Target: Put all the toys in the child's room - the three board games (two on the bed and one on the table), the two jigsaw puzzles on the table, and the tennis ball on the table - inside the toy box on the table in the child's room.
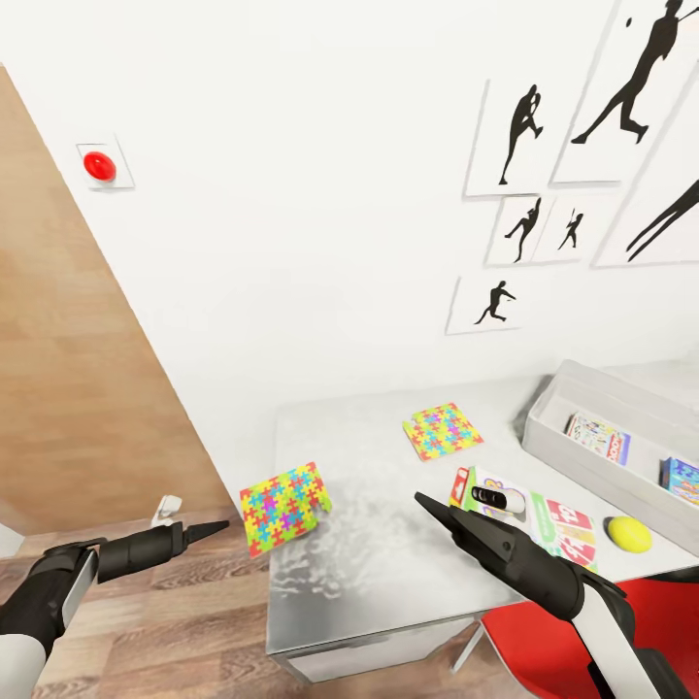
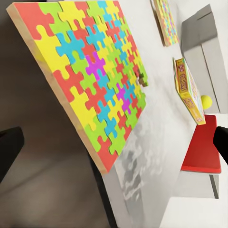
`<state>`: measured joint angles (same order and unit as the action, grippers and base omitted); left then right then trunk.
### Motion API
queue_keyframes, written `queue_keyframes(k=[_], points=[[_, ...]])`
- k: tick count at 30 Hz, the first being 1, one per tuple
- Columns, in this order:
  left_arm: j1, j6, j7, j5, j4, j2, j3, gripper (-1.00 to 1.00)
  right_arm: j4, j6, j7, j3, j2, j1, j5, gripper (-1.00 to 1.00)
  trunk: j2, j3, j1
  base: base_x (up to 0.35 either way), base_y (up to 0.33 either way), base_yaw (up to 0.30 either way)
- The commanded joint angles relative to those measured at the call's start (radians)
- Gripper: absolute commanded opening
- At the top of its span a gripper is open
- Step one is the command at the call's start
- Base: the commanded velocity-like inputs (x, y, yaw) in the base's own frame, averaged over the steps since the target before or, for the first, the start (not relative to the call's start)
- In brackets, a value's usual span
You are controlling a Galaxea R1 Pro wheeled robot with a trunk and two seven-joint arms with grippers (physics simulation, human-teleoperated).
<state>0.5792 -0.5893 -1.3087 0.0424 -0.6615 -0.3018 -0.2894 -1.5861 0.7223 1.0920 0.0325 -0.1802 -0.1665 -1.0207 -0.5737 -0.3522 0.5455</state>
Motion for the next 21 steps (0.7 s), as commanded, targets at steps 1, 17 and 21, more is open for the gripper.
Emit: queue_keyframes(k=[1,17,21], points=[[0.001,-0.01,-0.003,0.002,0.0,0.0,-0.001,1.0,0.0,0.006,-0.001,0.001,-0.001,-0.001,-0.007,1.0,-0.001,-0.001,0.0,0.0,-0.014,0.0],[0.001,-0.011,-0.001,0.002,0.0,0.001,-0.001,1.0,0.0,0.005,-0.002,0.001,-0.001,-0.001,-0.007,1.0,-0.001,-0.001,0.0,0.08,0.043,0.0],[0.001,-0.011,-0.001,0.002,0.0,0.001,-0.001,1.0,0.0,0.005,-0.002,0.001,-0.001,-0.001,-0.007,1.0,-0.001,-0.001,0.0,0.038,0.023,0.0]])
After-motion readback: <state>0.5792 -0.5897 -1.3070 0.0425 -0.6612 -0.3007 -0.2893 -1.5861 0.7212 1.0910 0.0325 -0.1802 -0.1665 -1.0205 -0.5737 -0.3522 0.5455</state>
